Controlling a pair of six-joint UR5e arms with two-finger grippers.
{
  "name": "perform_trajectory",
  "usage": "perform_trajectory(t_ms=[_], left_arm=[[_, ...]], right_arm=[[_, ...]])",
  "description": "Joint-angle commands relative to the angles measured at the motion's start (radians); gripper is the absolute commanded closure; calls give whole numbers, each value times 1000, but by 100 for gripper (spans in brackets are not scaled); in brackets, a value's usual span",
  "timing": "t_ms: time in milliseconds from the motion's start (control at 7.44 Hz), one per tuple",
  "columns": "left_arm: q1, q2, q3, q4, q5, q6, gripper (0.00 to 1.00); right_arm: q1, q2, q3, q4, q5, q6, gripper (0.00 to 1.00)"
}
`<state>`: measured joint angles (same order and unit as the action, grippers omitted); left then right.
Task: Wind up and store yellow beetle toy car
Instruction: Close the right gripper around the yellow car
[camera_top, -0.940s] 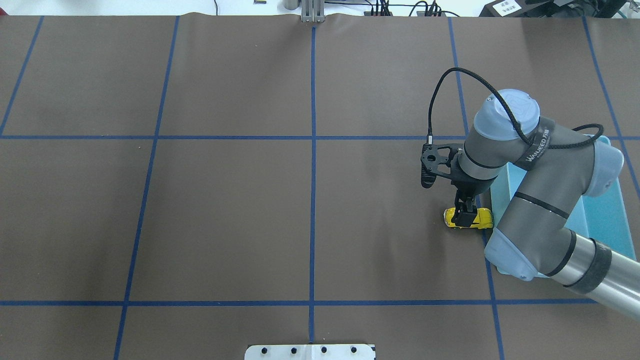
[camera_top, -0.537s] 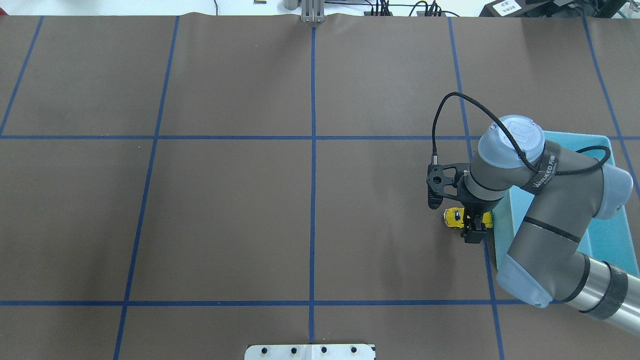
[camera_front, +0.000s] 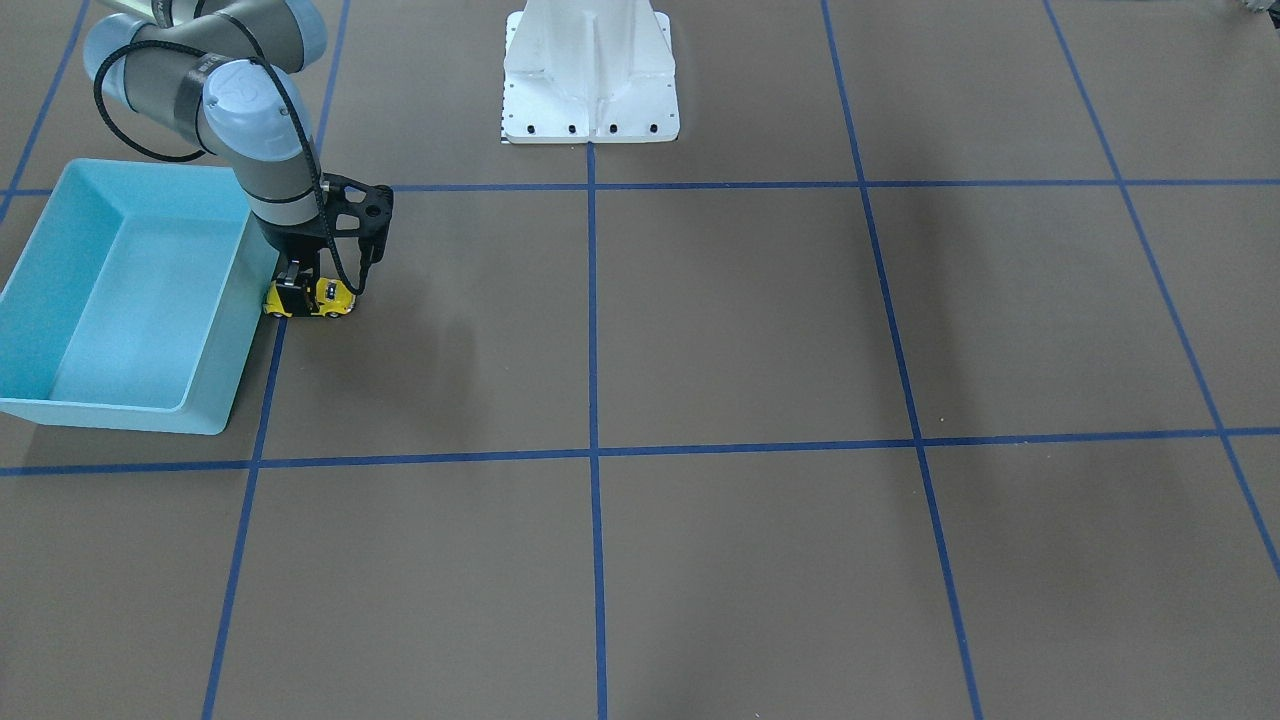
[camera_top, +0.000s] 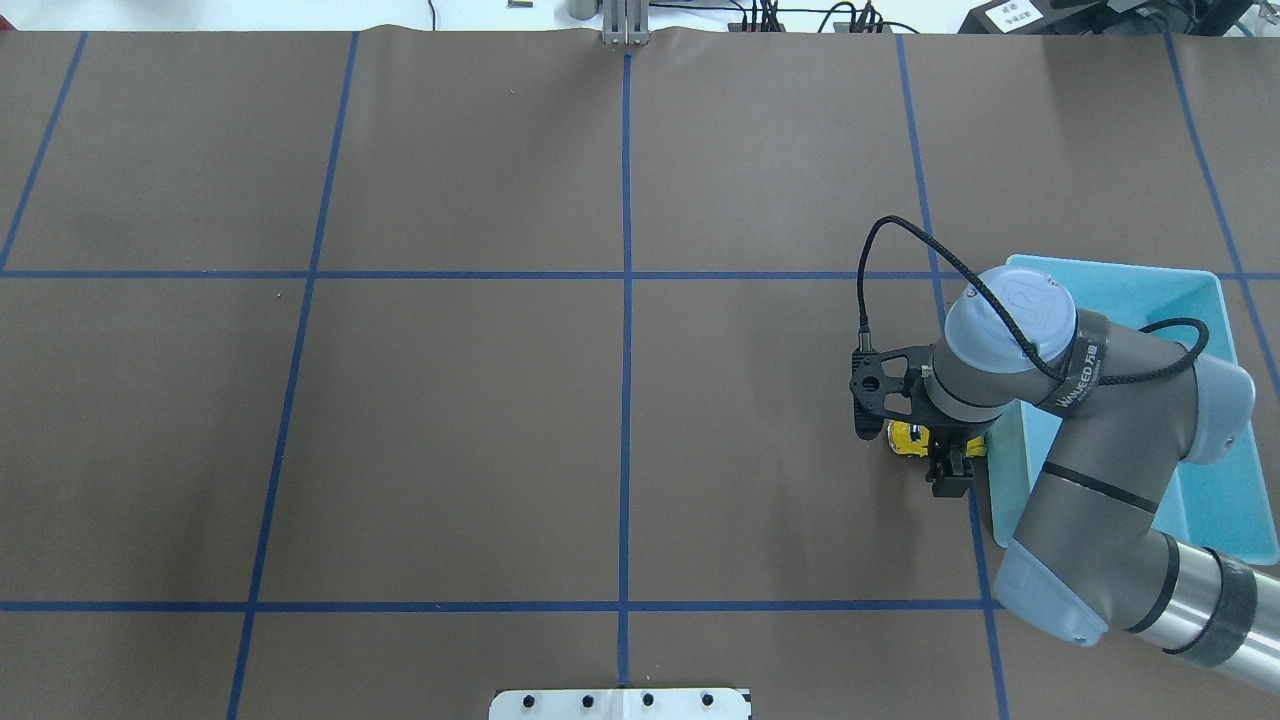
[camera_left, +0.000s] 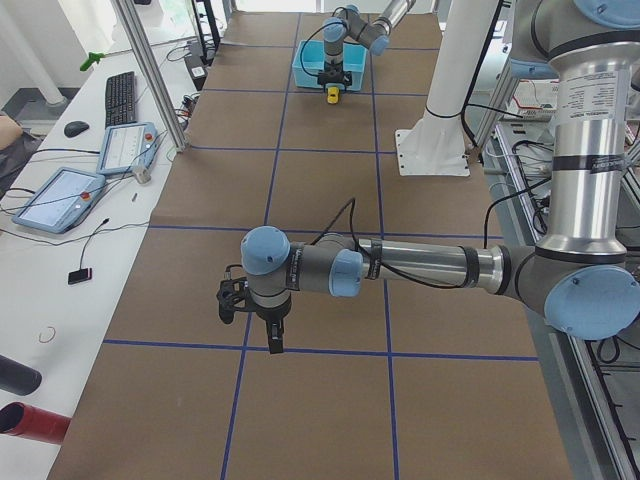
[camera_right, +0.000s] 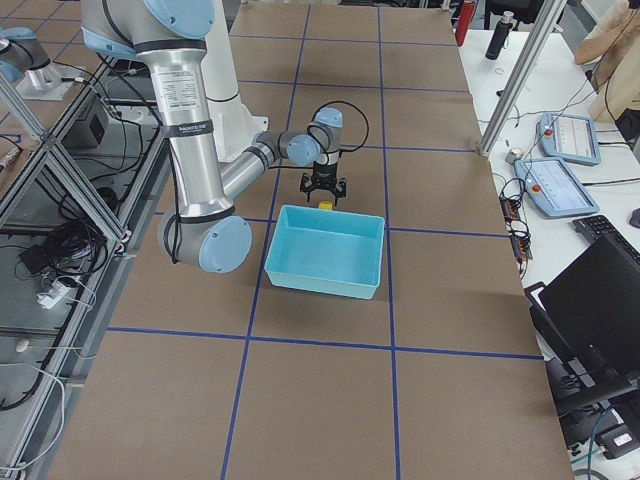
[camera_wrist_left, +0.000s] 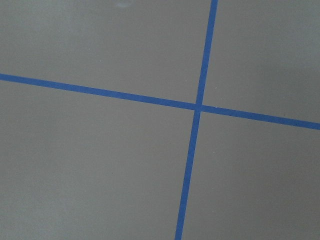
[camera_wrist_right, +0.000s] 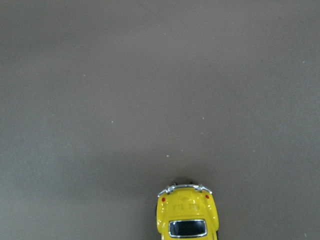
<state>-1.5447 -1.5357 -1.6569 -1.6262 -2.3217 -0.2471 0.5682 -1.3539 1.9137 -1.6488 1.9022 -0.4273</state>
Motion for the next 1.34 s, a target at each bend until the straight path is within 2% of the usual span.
perform_trajectory(t_ms=[0,269,672,806,940,1075,1209], left_arm=[[0,-7,-10,-1,2,-6,0],[0,-1,-11,0,-7,-8,0],[-1,3,-11,-1,-7,-8,0],[-2,6,-11,-1,-7,-8,0],[-2,6,-11,-1,-7,-8,0],[-2,6,-11,-1,-5,-8,0],[-3,6,-11,-1,-5,-8,0]], right_arm=[[-13,-60,-2,76,-26,1,0],[-16,-68,-8,92,-28,1,0],[-21,-59,-13,93,-34,-1,15],[-21,-57,-13,93,-34,-5,35],[-21,-56,-13,93,-34,-11,74],[-24,-53,-7,92,-34,-17,100],[-25,-50,-2,89,-34,-16,100]])
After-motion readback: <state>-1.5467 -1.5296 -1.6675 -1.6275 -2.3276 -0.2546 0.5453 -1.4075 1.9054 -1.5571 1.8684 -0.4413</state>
